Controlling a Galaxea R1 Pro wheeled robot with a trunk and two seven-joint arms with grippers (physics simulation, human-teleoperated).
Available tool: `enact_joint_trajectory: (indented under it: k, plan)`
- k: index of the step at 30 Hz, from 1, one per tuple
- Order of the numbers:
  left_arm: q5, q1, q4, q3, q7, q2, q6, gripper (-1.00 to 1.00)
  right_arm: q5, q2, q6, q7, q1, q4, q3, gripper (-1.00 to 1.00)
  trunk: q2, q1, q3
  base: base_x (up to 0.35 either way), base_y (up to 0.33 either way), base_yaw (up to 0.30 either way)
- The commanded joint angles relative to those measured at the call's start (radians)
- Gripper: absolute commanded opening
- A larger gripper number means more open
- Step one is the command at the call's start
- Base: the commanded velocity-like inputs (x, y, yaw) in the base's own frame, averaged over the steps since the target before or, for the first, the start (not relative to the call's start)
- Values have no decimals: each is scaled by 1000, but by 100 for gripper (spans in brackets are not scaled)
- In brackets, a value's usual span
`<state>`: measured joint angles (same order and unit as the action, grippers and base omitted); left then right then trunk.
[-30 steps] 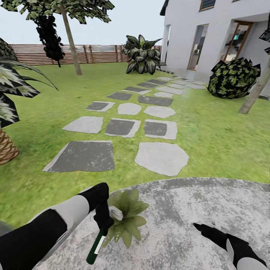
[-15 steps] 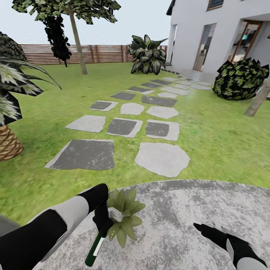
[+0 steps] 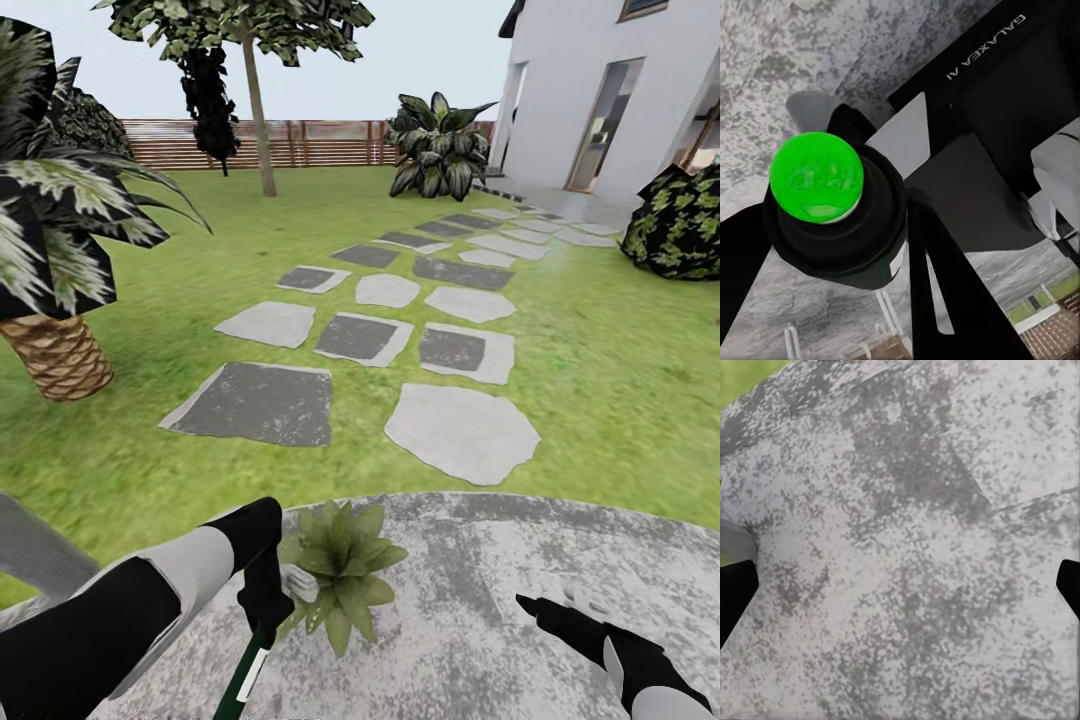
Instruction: Pick up the pesticide atomizer in the garden and spray insectifuge to fully cover both potted plants in the garden.
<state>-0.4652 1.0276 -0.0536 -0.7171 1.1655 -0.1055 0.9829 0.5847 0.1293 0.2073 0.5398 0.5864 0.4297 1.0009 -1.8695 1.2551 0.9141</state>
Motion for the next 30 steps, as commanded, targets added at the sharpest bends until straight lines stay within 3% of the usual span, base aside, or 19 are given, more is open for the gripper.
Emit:
enact_joint_trajectory:
  k: [1, 13, 30]
  plan:
    - [-10, 0, 0, 4, 8, 0, 7, -100, 6, 0, 4, 8, 1, 1, 8, 100, 0, 0, 1, 0, -324, 129]
    - [-9, 0, 32, 4, 8, 0, 7, -100, 6, 0, 4, 8, 1, 1, 8, 100, 0, 0, 4, 0, -275, 113]
    - [-9, -44, 33, 5, 8, 0, 7, -100, 6, 0, 4, 8, 1, 1, 8, 100, 0, 0, 10, 0, -14, 140]
